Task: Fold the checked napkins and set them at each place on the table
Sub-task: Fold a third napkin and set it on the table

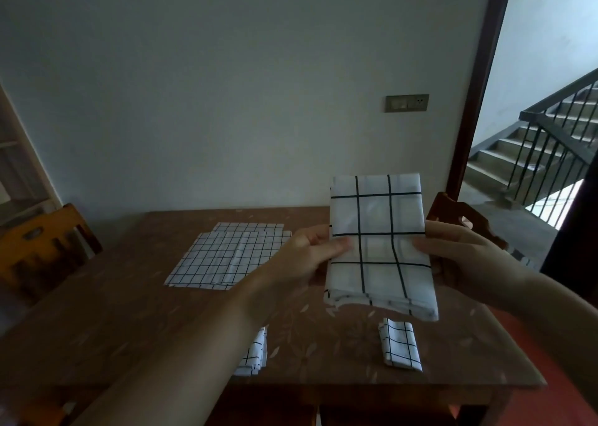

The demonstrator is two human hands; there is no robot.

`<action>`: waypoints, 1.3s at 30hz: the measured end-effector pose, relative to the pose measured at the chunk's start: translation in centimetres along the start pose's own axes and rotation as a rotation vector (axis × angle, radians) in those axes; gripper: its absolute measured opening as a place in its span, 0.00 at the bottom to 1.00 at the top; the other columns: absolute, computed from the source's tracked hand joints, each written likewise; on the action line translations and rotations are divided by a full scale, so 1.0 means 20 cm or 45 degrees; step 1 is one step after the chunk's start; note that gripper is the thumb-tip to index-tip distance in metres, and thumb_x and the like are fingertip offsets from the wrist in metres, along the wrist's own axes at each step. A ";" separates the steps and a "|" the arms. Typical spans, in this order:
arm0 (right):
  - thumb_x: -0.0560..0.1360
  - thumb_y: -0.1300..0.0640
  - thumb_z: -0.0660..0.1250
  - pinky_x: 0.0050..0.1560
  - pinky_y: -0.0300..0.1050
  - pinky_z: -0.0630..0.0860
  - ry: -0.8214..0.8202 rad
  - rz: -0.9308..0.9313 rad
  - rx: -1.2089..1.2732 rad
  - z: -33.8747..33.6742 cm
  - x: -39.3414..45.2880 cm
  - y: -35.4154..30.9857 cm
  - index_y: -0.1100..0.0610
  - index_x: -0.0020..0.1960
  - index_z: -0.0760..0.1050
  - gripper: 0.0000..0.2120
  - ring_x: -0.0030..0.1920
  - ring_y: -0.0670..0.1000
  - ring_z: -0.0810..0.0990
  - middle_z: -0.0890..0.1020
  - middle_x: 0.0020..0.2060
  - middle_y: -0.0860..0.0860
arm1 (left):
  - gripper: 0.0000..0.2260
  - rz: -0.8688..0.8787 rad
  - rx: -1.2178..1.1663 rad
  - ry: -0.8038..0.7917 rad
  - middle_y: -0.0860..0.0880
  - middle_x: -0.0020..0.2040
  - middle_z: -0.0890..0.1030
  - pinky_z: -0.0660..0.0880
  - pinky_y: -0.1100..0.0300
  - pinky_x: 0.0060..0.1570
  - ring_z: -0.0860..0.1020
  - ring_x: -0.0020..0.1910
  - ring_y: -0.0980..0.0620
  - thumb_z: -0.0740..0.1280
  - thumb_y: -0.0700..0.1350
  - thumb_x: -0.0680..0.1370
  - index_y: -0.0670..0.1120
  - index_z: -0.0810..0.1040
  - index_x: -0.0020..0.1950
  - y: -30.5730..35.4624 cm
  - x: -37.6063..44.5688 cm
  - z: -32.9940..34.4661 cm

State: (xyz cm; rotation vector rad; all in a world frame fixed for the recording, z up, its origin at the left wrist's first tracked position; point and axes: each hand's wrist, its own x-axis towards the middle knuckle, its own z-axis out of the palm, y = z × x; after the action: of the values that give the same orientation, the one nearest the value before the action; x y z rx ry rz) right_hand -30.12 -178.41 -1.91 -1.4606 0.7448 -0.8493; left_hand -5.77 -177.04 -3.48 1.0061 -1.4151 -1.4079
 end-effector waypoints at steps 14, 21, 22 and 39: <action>0.78 0.71 0.55 0.33 0.41 0.80 0.107 -0.207 -0.146 -0.02 0.03 -0.01 0.54 0.30 0.80 0.25 0.36 0.54 0.81 0.83 0.35 0.54 | 0.18 -0.098 -0.242 0.009 0.43 0.51 0.72 0.75 0.54 0.40 0.70 0.48 0.41 0.72 0.56 0.71 0.45 0.79 0.54 0.02 0.01 0.03; 0.78 0.74 0.54 0.30 0.30 0.74 0.185 -0.330 -0.521 -0.08 0.01 -0.05 0.52 0.29 0.79 0.28 0.31 0.43 0.81 0.83 0.35 0.51 | 0.21 -0.309 -0.208 -0.105 0.45 0.35 0.83 0.79 0.61 0.27 0.82 0.28 0.52 0.61 0.59 0.74 0.45 0.86 0.44 0.02 0.01 0.04; 0.78 0.74 0.55 0.31 0.30 0.74 0.180 -0.350 -0.615 -0.09 0.01 -0.05 0.50 0.29 0.80 0.28 0.33 0.44 0.81 0.83 0.37 0.53 | 0.24 -0.323 -0.232 -0.127 0.45 0.36 0.83 0.79 0.61 0.29 0.82 0.29 0.51 0.57 0.61 0.77 0.44 0.85 0.49 0.02 0.01 0.05; 0.69 0.31 0.61 0.44 0.40 0.79 0.066 -0.187 -1.092 -0.01 -0.01 -0.17 0.42 0.52 0.77 0.19 0.45 0.42 0.83 0.84 0.45 0.40 | 0.08 -0.001 0.716 -0.175 0.50 0.46 0.84 0.74 0.69 0.35 0.79 0.37 0.58 0.64 0.47 0.80 0.48 0.80 0.55 0.07 0.01 0.09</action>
State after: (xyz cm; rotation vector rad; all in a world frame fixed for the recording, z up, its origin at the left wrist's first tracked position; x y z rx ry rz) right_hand -30.56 -178.24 1.53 -2.2759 1.1279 -0.7010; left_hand -7.45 -176.75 -2.11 1.2702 -1.9745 -1.1122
